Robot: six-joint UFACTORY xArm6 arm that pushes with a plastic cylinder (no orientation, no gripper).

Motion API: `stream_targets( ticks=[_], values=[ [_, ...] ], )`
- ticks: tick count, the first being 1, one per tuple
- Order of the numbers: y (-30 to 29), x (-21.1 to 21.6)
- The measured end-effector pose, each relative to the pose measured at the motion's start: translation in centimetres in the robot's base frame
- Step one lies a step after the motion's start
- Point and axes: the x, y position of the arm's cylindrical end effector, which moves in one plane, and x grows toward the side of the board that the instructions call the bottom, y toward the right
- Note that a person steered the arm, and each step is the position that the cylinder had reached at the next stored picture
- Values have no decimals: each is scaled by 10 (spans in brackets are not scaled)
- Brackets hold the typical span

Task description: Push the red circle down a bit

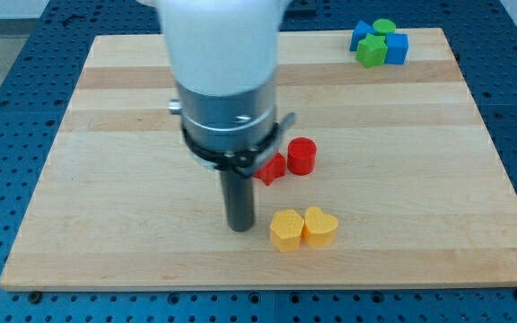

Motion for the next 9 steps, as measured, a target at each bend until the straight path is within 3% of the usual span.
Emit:
stream_targets(
  ticks=[2,3,4,5,9],
  values=[
    [-24,-105],
    [7,-143],
    [83,-146],
    [102,-139],
    [88,-103]
  ],
)
